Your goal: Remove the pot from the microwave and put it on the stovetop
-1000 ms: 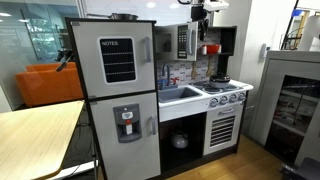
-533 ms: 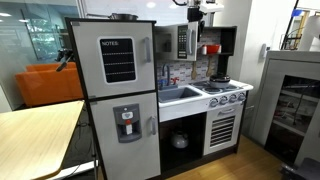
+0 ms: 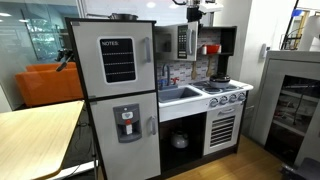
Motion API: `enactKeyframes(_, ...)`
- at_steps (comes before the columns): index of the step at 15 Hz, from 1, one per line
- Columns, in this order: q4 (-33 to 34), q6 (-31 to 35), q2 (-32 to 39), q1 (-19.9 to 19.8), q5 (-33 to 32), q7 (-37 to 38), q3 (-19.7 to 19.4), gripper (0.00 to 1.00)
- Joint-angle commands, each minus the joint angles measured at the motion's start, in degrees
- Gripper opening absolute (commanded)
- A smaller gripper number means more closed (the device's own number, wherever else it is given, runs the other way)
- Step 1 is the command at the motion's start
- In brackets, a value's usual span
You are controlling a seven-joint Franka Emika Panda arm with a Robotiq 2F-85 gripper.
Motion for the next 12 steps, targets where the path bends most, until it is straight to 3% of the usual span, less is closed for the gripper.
enactKeyframes(1, 0.82, 0.31, 0.39, -1.2, 0.86, -1.86, 1.05, 0.09)
enactKeyframes(12, -1.77, -2.67, -3.19, -1.79, 0.81, -1.47, 0.47, 0.09)
